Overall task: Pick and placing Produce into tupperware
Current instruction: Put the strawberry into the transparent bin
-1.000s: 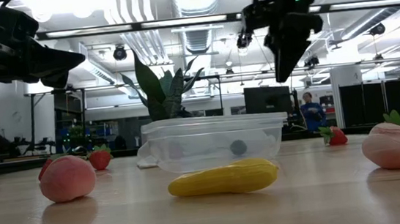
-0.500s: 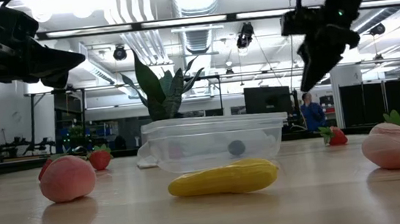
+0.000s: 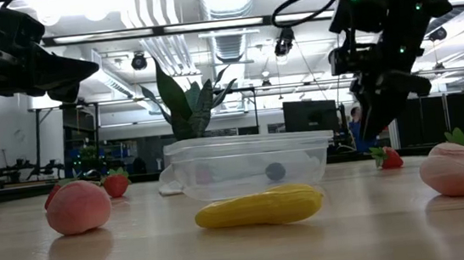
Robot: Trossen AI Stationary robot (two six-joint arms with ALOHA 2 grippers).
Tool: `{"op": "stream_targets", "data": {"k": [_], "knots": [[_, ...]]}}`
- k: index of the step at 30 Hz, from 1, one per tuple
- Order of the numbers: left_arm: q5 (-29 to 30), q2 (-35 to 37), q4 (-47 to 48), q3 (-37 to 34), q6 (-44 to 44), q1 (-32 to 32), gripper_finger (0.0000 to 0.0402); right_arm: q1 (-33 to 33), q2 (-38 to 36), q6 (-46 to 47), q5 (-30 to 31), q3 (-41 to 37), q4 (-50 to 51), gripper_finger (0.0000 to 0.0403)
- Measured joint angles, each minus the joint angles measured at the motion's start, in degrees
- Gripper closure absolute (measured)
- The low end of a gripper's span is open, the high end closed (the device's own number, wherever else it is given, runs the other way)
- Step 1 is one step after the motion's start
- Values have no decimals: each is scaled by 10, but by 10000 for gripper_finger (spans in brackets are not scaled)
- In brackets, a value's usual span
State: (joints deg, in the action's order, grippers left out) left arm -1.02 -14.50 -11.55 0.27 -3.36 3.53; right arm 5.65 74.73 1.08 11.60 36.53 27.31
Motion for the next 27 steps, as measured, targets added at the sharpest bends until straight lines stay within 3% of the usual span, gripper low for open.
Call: {"op": "stream_targets", "data": {"k": [14, 27], "knots": [[0, 0, 0, 0, 0, 0, 402, 0, 63, -11, -30, 6, -9, 275], [0, 0, 0, 0, 0, 0, 402, 0, 60, -16, -30, 6, -14, 275]]}}
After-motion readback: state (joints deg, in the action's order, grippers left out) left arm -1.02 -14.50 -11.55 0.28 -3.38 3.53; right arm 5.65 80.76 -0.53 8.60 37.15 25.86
